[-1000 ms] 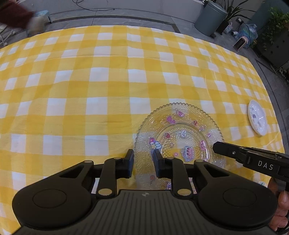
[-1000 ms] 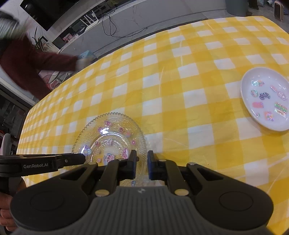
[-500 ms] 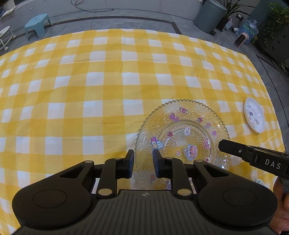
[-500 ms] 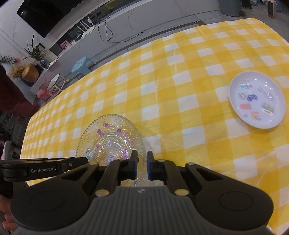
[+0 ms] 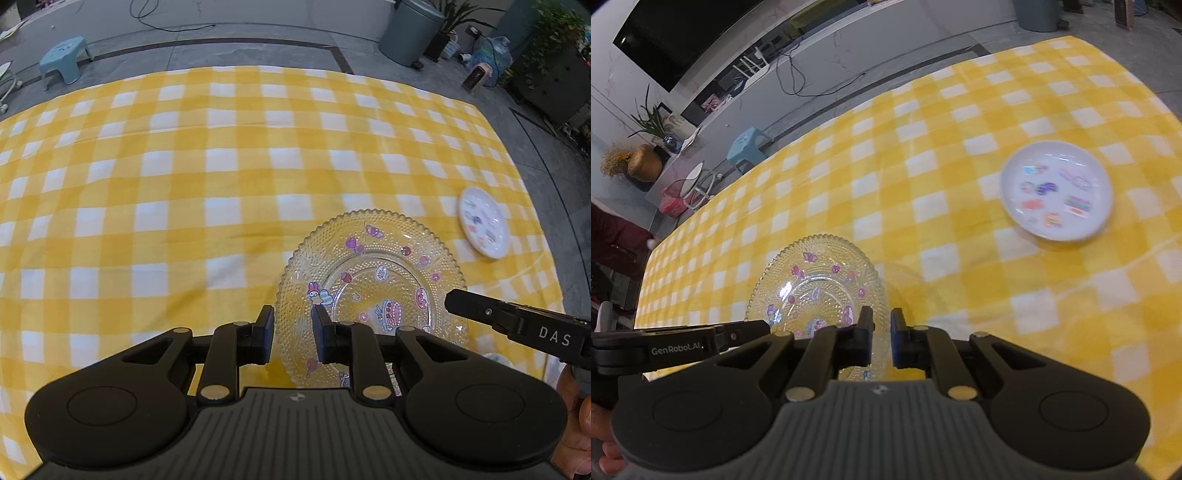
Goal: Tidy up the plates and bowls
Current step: 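Lift the clear glass plate with both tools and carry it toward the bowl stack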
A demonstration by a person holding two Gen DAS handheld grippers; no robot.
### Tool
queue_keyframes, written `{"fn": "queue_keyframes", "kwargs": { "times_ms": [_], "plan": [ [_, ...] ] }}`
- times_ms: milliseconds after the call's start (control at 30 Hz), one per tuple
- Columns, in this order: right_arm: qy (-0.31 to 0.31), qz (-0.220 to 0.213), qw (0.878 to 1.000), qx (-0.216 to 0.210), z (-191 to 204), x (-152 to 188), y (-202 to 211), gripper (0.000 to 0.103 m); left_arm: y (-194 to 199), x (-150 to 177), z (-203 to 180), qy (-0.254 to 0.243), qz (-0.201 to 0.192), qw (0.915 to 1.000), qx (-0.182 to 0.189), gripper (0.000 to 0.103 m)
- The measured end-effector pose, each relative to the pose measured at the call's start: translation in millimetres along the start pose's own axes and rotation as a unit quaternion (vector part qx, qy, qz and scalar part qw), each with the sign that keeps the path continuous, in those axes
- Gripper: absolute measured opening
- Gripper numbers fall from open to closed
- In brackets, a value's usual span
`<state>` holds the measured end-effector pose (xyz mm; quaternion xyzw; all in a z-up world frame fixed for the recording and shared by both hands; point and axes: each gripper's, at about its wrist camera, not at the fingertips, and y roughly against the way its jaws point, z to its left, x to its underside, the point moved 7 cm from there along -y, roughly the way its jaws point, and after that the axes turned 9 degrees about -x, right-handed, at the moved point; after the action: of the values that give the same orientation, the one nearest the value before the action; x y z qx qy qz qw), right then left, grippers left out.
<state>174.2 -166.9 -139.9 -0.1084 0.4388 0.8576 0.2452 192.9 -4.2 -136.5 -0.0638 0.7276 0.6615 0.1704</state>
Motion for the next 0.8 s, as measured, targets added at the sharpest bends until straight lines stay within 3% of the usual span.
{"fn": "queue_keyframes", "kwargs": {
  "times_ms": [400, 800],
  "plan": [
    [-0.037, -0.023, 0.999, 0.016, -44, 30, 68, 0.008, 20, 26, -64, -0.036, -0.003, 0.999, 0.027, 0.024],
    [-0.087, -0.019, 0.995, 0.047, -107, 76, 113, 0.009, 16, 81, -133, -0.094, 0.014, 0.9951, 0.029, 0.024]
  ]
}}
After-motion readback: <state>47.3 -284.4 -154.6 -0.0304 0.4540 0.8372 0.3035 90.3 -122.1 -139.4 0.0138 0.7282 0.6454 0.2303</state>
